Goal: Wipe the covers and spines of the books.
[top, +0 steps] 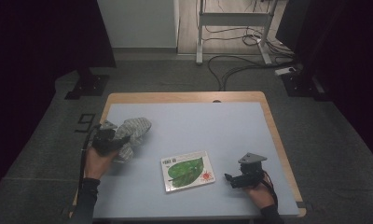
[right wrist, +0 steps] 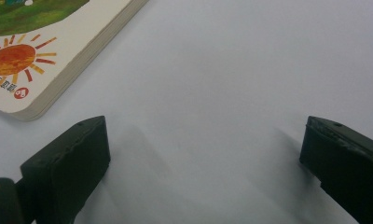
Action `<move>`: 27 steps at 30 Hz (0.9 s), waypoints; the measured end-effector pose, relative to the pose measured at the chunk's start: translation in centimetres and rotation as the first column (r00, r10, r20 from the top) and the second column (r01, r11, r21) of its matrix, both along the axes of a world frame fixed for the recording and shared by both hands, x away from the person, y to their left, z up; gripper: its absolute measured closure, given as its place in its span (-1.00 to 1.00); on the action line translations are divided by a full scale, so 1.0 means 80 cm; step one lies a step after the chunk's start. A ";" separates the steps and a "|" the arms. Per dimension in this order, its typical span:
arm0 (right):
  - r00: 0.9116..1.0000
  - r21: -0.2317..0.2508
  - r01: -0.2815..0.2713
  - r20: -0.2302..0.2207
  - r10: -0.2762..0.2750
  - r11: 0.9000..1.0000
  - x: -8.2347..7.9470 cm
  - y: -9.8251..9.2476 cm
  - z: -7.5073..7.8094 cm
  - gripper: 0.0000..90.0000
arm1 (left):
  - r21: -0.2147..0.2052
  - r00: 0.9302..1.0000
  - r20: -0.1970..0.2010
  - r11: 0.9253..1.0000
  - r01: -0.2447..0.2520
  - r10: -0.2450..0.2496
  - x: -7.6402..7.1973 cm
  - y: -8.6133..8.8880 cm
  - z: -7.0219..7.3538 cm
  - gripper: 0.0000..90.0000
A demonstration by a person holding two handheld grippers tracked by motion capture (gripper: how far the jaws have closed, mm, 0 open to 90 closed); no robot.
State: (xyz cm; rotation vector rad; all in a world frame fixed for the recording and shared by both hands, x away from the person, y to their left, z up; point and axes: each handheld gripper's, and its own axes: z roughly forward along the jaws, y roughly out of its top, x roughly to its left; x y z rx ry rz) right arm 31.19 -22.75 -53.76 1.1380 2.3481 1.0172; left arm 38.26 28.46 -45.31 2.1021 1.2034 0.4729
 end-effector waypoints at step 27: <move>1.000 -0.001 0.000 0.000 0.000 1.000 0.000 0.000 0.000 -0.98 | -0.004 0.999 -0.034 1.000 -0.018 0.018 0.004 -0.004 -0.056 -0.11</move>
